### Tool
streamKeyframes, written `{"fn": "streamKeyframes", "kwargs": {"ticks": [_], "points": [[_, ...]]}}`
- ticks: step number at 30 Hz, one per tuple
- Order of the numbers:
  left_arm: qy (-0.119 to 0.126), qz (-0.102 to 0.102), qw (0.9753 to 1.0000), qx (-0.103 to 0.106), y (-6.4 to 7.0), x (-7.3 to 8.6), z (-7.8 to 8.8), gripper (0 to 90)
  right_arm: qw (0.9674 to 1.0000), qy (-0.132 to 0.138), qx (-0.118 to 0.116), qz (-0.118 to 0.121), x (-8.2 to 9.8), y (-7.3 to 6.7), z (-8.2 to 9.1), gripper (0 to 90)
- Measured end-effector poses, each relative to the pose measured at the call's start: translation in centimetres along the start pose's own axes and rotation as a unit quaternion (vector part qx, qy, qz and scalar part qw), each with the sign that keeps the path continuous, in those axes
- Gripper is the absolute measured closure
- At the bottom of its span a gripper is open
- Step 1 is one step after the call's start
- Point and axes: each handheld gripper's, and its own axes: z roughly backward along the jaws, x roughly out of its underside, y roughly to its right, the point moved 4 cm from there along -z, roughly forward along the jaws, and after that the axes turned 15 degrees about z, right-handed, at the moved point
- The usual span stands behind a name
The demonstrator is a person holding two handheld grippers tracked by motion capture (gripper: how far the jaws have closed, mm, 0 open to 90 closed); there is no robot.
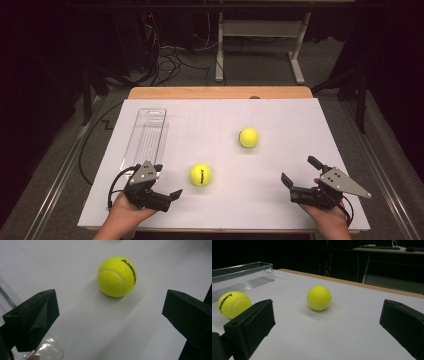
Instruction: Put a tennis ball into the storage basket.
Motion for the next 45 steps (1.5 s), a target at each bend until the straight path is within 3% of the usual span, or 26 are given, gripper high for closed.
{"fn": "streamKeyframes", "kwargs": {"ticks": [6, 10, 22, 31, 35, 40, 45], "points": [[-0.045, -0.019, 0.9988, 0.008, 0.9, 0.4, -0.8, 1.7, 1.0, 0.0, 0.001, -0.002, 0.0, -0.1, 0.1, 0.2], [-0.073, -0.025, 0.997, -0.002, 1.2, 0.7, -1.4, 1.7, 1.0, 0.0, -0.001, -0.001, 0.0, -0.1, 0.1, 0.2], [-0.123, -0.01, 0.9923, -0.006, 1.2, 1.0, -2.4, 2.2, 1.0, -0.002, -0.005, -0.001, 0.0, -0.2, -0.1, 0.2], [-0.151, -0.001, 0.9883, -0.024, 0.5, 0.4, -2.5, 2.3, 1.0, -0.002, -0.007, -0.003, 0.1, -0.3, 0.0, 0.2], [-0.167, 0.005, 0.9854, -0.033, 0.4, 0.4, -2.8, 2.3, 1.0, -0.002, -0.007, -0.004, 0.1, -0.2, 0.0, 0.2], [-0.194, 0.004, 0.98, -0.044, 0.5, 0.4, -3.5, 2.3, 1.0, 0.0, -0.008, -0.004, 0.0, -0.3, 0.0, 0.2], [-0.221, 0.008, 0.9745, -0.038, 0.6, 0.4, -3.8, 2.5, 0.9999, -0.001, -0.011, -0.001, 0.0, -0.4, 0.0, 0.2]]}}
